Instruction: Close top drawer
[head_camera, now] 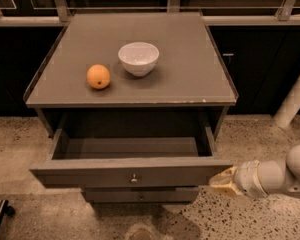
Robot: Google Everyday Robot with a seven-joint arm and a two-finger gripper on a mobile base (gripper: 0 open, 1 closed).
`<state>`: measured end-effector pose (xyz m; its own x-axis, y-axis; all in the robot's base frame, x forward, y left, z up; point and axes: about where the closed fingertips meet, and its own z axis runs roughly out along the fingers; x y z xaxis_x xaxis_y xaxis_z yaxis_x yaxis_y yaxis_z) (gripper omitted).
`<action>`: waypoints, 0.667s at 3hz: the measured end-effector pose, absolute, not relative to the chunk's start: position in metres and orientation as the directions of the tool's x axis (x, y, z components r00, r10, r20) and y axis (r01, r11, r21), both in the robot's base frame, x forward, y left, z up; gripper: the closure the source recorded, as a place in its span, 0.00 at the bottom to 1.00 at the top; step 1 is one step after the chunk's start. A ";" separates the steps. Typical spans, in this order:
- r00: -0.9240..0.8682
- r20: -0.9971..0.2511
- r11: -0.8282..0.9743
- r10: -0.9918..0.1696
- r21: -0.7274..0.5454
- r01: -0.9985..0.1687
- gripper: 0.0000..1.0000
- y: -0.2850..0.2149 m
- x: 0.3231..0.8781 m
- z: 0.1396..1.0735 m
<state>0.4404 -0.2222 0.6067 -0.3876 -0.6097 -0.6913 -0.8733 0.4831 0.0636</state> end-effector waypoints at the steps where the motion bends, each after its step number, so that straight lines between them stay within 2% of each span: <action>1: -0.387 -0.691 0.483 -0.610 0.063 -0.873 1.00 -0.222 0.439 0.607; 2: -0.390 -0.668 0.501 -0.634 0.029 -0.865 1.00 -0.226 0.474 0.600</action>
Offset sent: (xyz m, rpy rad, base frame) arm 0.1021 -0.0155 -0.0162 -0.1355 -0.0411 -0.0613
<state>0.4745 -0.2255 0.6003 -0.3899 -0.6339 -0.6679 -0.8649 0.5011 0.0292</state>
